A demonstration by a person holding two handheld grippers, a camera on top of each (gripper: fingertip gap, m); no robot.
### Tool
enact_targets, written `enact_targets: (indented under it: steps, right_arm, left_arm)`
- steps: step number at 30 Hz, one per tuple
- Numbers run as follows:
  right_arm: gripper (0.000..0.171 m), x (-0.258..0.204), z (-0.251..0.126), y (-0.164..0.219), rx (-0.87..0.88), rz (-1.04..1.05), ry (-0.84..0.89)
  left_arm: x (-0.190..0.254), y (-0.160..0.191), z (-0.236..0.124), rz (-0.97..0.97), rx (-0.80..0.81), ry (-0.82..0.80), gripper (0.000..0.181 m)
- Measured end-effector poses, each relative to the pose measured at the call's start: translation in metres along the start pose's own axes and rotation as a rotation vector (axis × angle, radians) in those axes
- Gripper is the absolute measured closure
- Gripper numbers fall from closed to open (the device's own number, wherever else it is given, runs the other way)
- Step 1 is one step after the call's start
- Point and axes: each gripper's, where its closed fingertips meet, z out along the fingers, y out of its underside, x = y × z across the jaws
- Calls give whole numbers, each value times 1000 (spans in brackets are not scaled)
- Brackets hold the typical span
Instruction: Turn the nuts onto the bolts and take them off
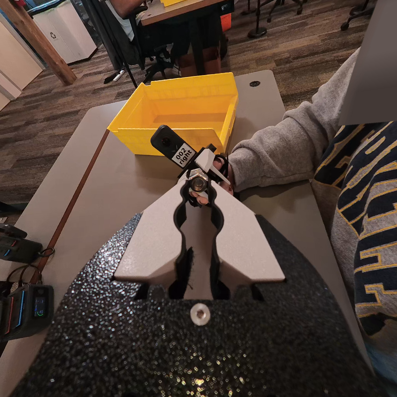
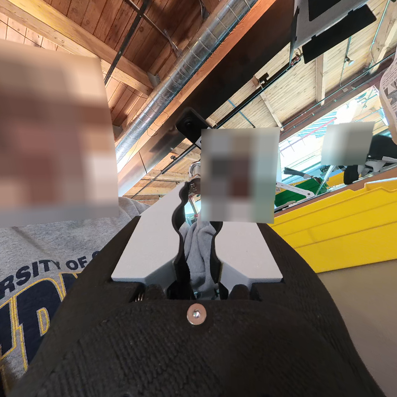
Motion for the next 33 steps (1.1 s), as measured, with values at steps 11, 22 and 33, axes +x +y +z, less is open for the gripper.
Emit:
enact_targets:
  steps: [11, 22, 33]
  right_arm:
    - [156, 0, 0, 1, 0, 11, -3]
    - [156, 16, -3, 6, -172, -261, 232]
    - [156, 16, 10, 38, -480, -737, 343]
  left_arm:
    - [0, 4, 1, 46, -40, -23, 167]
    - [-9, 28, -3, 113, -185, -145, 166]
    - [16, 51, -21, -39, -229, 18, 166]
